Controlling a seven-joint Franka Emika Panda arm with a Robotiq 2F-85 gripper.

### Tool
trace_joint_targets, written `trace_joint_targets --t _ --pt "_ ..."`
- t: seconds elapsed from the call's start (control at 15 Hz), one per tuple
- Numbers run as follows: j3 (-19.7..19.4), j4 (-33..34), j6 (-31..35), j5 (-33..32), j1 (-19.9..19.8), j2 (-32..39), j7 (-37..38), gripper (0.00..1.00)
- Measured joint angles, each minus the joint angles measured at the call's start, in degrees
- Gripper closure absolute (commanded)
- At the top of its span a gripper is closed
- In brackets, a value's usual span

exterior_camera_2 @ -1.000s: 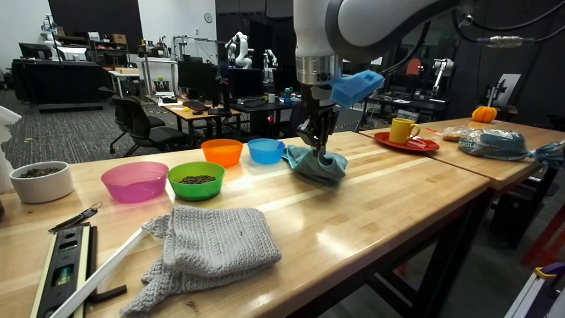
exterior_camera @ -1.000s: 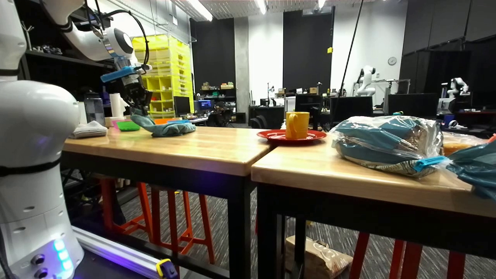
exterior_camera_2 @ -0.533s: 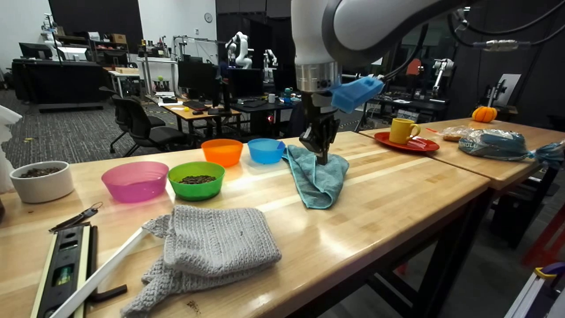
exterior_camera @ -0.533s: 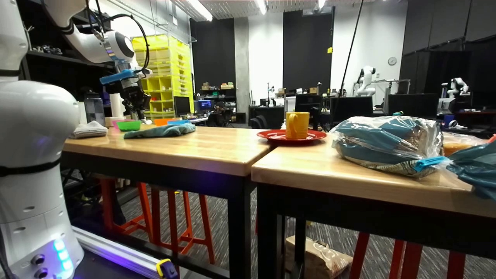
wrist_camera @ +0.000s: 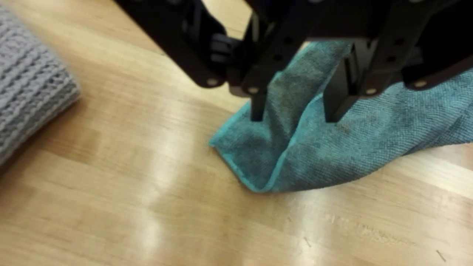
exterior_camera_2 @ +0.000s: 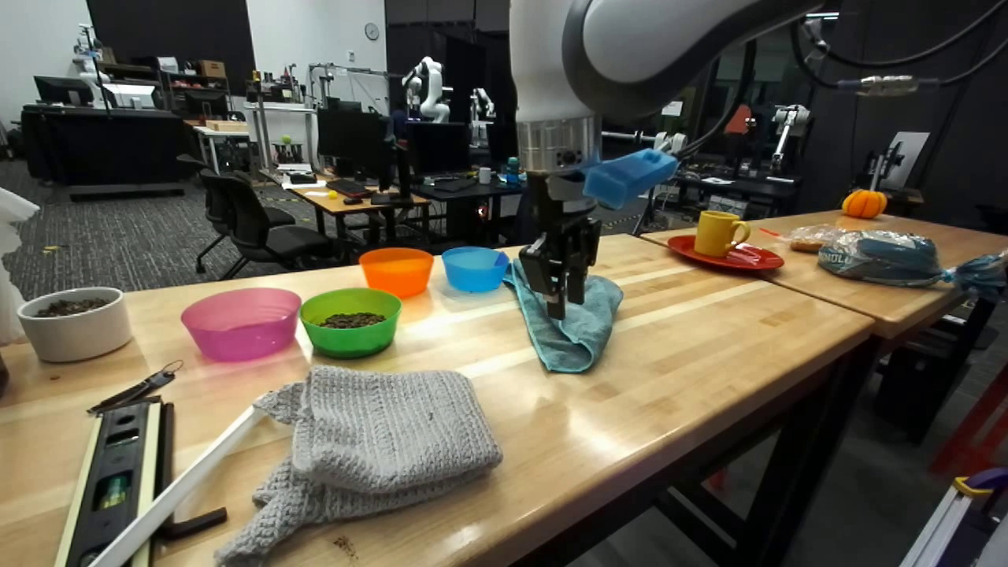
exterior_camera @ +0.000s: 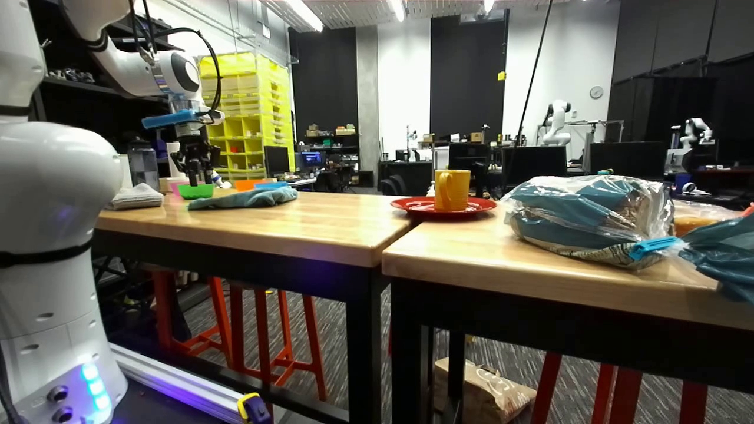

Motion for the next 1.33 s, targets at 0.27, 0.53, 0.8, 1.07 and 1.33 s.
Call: trace_joint_targets --t 0.27,0.53,0.8,1.07,1.33 --pt "0.9 0.0 -1.2 3.0 0.9 0.0 0.0 0.01" --pt "1.5 -0.9 -2.0 4.6 1.5 0.0 -0.2 0.00" --pt "1.7 -2.9 -1.4 5.0 1.8 0.0 -0.5 0.00" --pt "1.7 -4.8 1.6 4.9 1.8 0.6 -2.0 0.00" --pt "1.8 -6.3 6.3 3.5 1.8 1.7 -3.1 0.00"
